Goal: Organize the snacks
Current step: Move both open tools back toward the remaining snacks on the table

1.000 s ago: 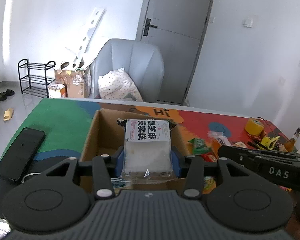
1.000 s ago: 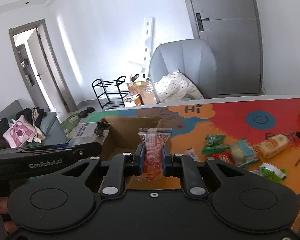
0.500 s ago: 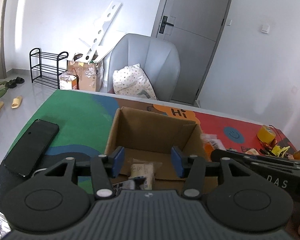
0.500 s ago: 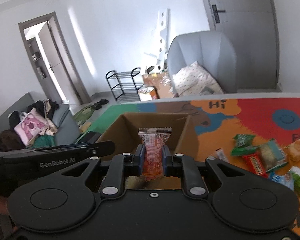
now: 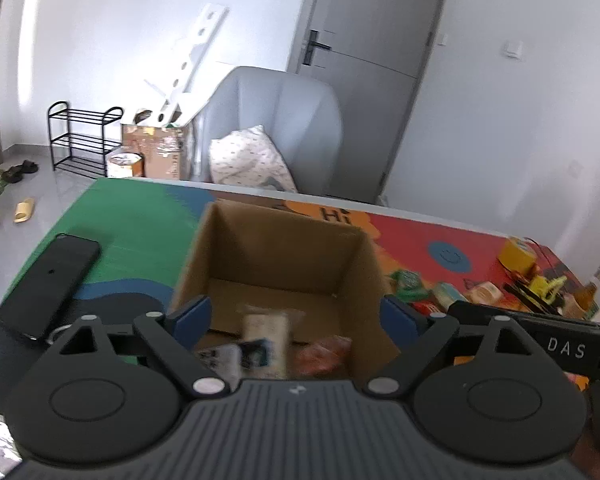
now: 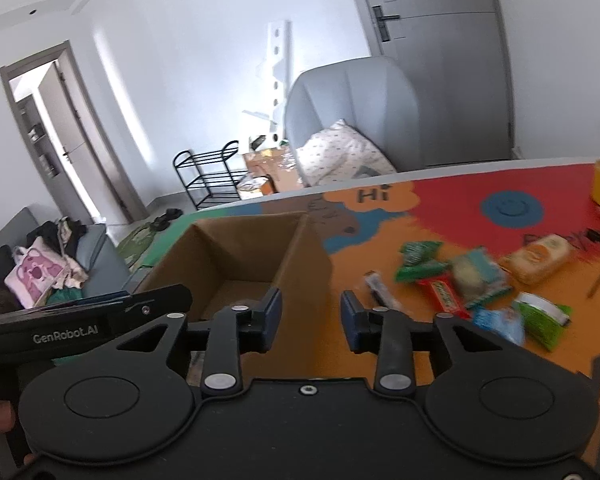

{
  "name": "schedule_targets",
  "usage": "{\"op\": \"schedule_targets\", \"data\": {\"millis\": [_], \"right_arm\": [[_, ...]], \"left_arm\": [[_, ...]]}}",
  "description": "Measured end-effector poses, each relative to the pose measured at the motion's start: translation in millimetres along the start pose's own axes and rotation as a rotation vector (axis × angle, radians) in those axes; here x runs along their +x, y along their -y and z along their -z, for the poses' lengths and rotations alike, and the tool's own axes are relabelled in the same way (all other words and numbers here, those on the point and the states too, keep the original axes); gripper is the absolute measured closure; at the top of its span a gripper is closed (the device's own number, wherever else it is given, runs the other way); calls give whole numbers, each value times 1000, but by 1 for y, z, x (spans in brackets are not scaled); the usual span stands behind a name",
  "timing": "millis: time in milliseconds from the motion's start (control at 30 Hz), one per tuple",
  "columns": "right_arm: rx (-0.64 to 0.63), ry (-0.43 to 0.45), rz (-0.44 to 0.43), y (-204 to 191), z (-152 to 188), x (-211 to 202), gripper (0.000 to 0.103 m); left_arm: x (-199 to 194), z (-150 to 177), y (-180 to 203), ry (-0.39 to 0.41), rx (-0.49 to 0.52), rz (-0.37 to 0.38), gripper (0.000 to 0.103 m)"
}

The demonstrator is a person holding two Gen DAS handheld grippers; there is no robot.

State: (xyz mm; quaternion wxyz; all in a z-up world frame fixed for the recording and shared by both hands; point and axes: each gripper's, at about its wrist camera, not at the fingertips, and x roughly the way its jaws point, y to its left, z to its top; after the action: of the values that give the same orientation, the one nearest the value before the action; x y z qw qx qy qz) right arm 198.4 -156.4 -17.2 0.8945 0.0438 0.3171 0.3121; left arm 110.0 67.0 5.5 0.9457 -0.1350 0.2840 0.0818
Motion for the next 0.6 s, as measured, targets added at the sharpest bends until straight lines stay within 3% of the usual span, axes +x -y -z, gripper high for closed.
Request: {"op": "schedule_targets", "data": {"millis": [467, 600], "right_arm": [[65, 55, 92, 51, 20, -39, 28], [78, 67, 109, 63, 24, -47, 24]], "left_arm": [[-2, 18, 50, -29, 53, 51, 5], [-1, 22, 61, -36, 52, 67, 5]]}}
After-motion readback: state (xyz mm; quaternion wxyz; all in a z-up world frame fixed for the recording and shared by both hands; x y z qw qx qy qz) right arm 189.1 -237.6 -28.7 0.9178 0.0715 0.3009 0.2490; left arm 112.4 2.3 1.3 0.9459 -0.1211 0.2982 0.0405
